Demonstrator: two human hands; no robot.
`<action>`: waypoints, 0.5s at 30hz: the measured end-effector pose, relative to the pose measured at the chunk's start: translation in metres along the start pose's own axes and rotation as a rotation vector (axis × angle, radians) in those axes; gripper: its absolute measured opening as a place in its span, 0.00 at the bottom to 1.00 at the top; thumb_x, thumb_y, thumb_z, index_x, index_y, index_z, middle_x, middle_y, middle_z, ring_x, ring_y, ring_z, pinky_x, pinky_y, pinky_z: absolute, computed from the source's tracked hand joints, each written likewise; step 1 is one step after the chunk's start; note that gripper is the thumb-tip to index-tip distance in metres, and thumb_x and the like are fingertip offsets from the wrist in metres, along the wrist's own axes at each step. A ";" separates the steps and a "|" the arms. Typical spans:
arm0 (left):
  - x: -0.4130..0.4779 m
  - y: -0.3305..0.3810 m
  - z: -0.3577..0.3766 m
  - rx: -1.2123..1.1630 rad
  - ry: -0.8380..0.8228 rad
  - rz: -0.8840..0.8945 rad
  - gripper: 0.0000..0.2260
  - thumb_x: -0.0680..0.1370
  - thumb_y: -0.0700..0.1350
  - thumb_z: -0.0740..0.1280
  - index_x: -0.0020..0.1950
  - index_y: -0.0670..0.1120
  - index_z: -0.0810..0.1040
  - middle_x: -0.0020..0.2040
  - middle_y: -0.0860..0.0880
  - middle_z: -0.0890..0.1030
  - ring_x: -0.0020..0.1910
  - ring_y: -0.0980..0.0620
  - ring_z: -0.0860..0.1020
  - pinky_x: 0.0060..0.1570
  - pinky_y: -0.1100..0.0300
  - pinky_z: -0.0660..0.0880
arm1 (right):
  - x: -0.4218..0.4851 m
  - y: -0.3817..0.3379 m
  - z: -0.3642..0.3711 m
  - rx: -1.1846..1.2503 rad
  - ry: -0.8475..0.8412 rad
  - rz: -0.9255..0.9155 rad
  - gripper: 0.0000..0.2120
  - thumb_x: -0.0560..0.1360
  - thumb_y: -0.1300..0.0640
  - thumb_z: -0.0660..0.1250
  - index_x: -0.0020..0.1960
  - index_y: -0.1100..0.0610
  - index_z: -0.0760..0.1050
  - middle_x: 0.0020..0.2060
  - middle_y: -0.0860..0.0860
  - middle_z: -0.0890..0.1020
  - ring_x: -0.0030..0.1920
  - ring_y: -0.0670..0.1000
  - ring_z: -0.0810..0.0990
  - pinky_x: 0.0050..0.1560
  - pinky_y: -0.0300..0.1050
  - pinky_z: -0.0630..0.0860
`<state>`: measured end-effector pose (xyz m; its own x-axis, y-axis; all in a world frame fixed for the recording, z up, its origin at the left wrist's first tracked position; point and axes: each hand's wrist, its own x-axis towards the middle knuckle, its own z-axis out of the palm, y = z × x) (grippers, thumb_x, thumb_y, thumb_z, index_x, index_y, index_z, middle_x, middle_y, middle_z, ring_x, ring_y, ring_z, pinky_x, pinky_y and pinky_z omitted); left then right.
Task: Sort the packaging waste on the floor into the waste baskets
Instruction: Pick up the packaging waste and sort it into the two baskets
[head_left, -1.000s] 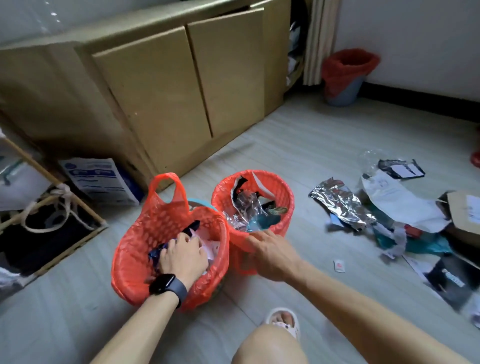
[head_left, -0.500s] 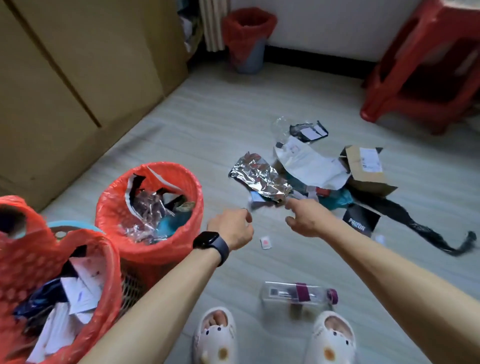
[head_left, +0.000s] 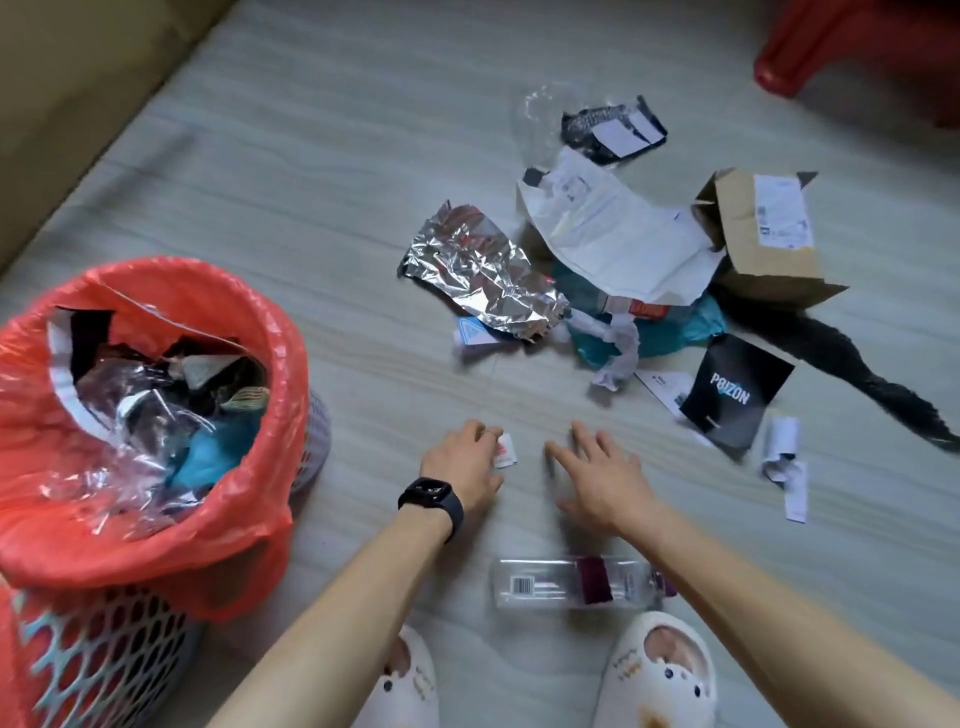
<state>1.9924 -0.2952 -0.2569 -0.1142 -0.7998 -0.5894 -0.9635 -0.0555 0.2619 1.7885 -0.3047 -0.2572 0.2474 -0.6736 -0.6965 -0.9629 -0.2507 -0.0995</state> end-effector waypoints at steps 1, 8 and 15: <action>0.005 0.001 0.003 0.008 0.025 0.016 0.26 0.77 0.53 0.66 0.74 0.54 0.64 0.70 0.51 0.65 0.66 0.44 0.69 0.57 0.49 0.75 | 0.004 0.002 0.005 -0.029 -0.005 -0.001 0.38 0.76 0.42 0.63 0.79 0.38 0.44 0.80 0.50 0.39 0.79 0.60 0.43 0.71 0.68 0.58; 0.009 0.006 0.024 0.086 0.166 0.041 0.14 0.81 0.53 0.61 0.64 0.51 0.72 0.63 0.50 0.71 0.61 0.45 0.69 0.52 0.51 0.71 | 0.012 0.011 0.019 0.030 0.004 -0.040 0.44 0.75 0.41 0.67 0.78 0.35 0.39 0.78 0.48 0.32 0.78 0.61 0.34 0.71 0.68 0.63; 0.003 0.012 0.007 0.288 0.059 0.106 0.11 0.82 0.44 0.59 0.63 0.45 0.72 0.61 0.45 0.75 0.61 0.42 0.74 0.52 0.51 0.70 | 0.010 0.012 0.006 0.095 0.062 -0.047 0.37 0.76 0.43 0.67 0.79 0.40 0.50 0.80 0.51 0.47 0.78 0.62 0.49 0.72 0.60 0.66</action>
<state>1.9791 -0.2941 -0.2611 -0.2114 -0.8261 -0.5224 -0.9769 0.1950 0.0870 1.7786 -0.3104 -0.2702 0.2960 -0.7049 -0.6447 -0.9552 -0.2184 -0.1998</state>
